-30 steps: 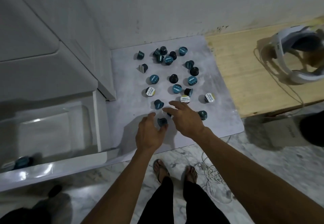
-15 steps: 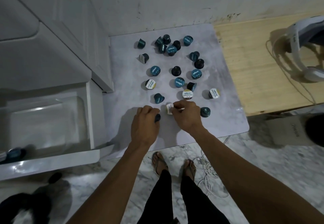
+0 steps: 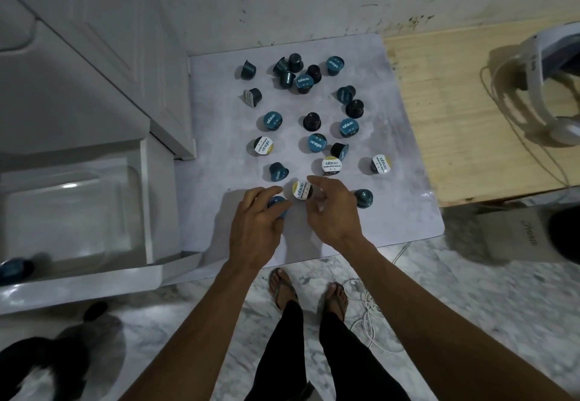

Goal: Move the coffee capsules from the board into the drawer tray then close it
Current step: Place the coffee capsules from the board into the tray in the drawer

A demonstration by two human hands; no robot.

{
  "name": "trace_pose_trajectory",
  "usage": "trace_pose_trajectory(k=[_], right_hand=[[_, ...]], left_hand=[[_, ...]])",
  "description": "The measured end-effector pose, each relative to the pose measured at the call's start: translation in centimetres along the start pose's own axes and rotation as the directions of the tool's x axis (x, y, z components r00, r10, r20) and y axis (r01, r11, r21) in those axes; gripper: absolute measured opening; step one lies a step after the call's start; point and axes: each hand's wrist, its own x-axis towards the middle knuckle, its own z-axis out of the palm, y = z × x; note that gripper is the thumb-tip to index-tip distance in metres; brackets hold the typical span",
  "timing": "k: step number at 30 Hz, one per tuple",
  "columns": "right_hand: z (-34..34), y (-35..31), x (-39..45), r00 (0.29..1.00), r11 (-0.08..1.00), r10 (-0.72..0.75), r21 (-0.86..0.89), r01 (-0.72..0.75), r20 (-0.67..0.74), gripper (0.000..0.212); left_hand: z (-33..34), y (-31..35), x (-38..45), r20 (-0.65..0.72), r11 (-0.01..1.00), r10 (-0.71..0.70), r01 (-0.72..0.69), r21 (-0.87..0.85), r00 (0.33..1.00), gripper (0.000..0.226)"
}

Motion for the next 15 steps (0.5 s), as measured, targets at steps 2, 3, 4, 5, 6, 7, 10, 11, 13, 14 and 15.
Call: trace_pose_trajectory(k=[2, 3, 4, 5, 6, 7, 10, 11, 13, 14, 15], right_hand=[[0.3, 0.8, -0.2, 0.996, 0.996, -0.083, -0.017, 0.083, 0.019, 0.047], [0.5, 1.2, -0.2, 0.993, 0.993, -0.114, -0.025, 0.115, 0.030, 0.046], [0.8, 1.7, -0.2, 0.989, 0.989, -0.143, -0.041, 0.145, 0.037, 0.044], [1.1, 2.0, -0.2, 0.985, 0.983, -0.170, -0.068, 0.172, 0.035, 0.040], [1.3, 2.4, -0.2, 0.980, 0.976, -0.195, -0.097, 0.197, 0.024, 0.037], [1.5, 2.6, -0.2, 0.975, 0.968, -0.223, -0.120, 0.222, 0.004, 0.035], [2.0, 3.1, 0.1, 0.954, 0.946, -0.294, -0.161, 0.281, -0.064, 0.029], [2.0, 3.2, 0.3, 0.947, 0.941, -0.311, -0.169, 0.295, -0.079, 0.028], [2.2, 3.4, 0.5, 0.940, 0.936, -0.329, -0.165, 0.312, -0.092, 0.027], [2.2, 3.5, 0.6, 0.939, 0.936, -0.332, -0.156, 0.315, -0.094, 0.027], [2.2, 3.6, 0.7, 0.939, 0.938, -0.329, -0.142, 0.315, -0.095, 0.026]], left_hand=[[0.3, 0.2, -0.7, -0.023, 0.994, -0.104, 0.103, -0.035, 0.994, 0.038], [0.5, 0.2, -1.1, -0.041, 0.986, -0.155, 0.153, -0.061, 0.987, 0.038], [0.8, 0.3, -1.4, -0.060, 0.978, -0.196, 0.190, -0.085, 0.979, 0.038], [1.1, 0.2, -1.6, -0.078, 0.972, -0.220, 0.212, -0.104, 0.972, 0.037], [1.4, 0.2, -1.8, -0.097, 0.968, -0.232, 0.220, -0.119, 0.968, 0.036], [1.7, 0.1, -1.9, -0.117, 0.966, -0.236, 0.220, -0.136, 0.965, 0.034], [2.3, 0.1, -1.8, -0.179, 0.959, -0.246, 0.213, -0.188, 0.953, 0.027], [2.4, 0.2, -1.8, -0.198, 0.958, -0.247, 0.209, -0.197, 0.948, 0.026], [2.7, 0.3, -1.6, -0.231, 0.954, -0.258, 0.210, -0.215, 0.938, 0.024], [2.7, 0.4, -1.5, -0.241, 0.948, -0.274, 0.220, -0.230, 0.931, 0.023], [2.8, 0.5, -1.4, -0.247, 0.939, -0.297, 0.236, -0.250, 0.922, 0.023]])
